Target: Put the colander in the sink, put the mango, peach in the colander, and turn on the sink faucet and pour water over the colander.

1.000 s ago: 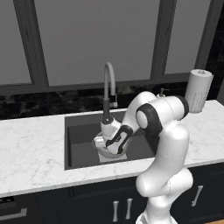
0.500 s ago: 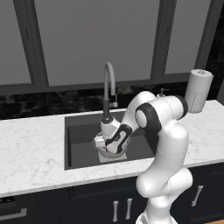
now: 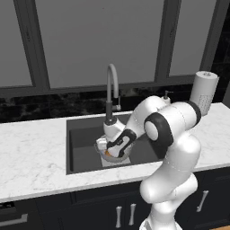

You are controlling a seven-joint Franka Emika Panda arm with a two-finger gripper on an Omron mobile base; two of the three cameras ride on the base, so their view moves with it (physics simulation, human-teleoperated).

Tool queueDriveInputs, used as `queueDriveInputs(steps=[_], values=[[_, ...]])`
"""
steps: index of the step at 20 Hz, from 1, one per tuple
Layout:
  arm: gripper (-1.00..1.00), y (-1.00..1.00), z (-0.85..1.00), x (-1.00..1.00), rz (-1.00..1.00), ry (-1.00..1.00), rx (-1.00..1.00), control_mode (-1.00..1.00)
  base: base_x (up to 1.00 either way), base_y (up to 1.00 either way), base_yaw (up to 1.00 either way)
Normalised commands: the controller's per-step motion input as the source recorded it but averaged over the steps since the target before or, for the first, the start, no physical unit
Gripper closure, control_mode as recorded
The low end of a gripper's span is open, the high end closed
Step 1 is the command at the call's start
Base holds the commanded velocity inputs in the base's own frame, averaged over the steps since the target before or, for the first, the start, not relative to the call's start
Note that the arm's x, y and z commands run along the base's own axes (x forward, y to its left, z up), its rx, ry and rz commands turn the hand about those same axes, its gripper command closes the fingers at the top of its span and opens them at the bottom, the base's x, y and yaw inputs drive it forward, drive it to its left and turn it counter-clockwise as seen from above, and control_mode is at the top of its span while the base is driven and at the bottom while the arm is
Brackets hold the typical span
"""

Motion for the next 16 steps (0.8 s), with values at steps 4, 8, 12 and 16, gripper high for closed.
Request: queueDriveInputs(steps=[4,8,12,16], values=[[-1.0,0.0,0.66,-0.26,0.0,0.0,0.0,-1.0,0.0,0.0,0.0],[-1.0,0.0,0.76,-0.26,0.04,0.0,0.0,-1.0,0.0,0.0,0.0],[-1.0,0.0,0.72,-0.29,0.06,0.0,0.0,-1.0,0.0,0.0,0.0],[-1.0,-0.01,0.45,-0.5,0.06,0.0,0.0,-1.0,0.0,0.0,0.0]])
